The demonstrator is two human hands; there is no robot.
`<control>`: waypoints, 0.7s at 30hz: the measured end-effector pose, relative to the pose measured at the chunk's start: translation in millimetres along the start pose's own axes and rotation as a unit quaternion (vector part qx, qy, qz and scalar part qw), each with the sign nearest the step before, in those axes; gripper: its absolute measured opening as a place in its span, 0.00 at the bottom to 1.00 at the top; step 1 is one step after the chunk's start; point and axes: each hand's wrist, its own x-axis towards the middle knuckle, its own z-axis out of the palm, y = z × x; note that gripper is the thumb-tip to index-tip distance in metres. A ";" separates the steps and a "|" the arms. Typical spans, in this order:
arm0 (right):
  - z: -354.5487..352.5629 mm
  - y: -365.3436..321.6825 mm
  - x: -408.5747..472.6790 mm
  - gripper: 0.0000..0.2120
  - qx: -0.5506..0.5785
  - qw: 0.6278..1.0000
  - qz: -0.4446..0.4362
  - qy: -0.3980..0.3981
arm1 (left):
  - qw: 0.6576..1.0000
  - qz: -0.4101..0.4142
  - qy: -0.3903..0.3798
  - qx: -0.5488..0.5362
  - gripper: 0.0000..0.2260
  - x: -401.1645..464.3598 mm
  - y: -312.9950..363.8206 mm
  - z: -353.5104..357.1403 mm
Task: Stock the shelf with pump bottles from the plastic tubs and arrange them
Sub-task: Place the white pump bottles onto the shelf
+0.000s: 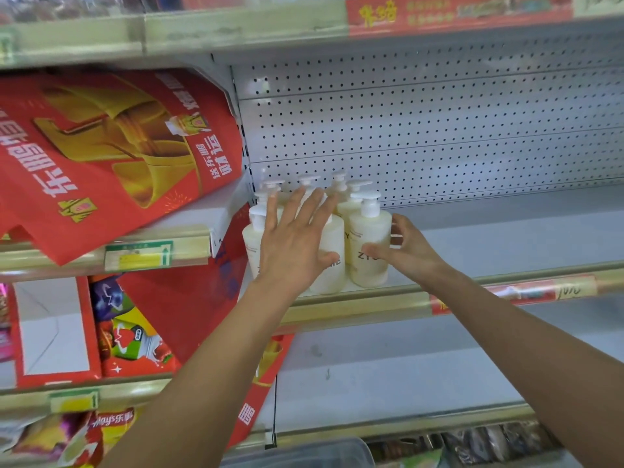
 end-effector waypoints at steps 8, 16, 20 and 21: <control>22.3 -15.1 -82.5 0.27 -0.262 0.936 -0.187 0.141 | 0.989 -0.027 0.068 -0.127 0.31 -91.0 6.9 -6.8; 78.4 17.7 -154.0 0.22 -0.270 0.945 -0.156 0.096 | 0.979 -0.052 -0.067 -0.188 0.28 -185.3 -9.9 15.8; 121.8 59.0 -183.7 0.20 -0.197 0.980 -0.041 0.002 | 0.931 -0.117 -0.203 -0.279 0.26 -246.8 -21.2 49.5; 134.1 71.6 -189.4 0.20 -0.162 0.986 0.002 -0.032 | 0.913 -0.136 -0.237 -0.302 0.25 -262.8 -23.2 59.1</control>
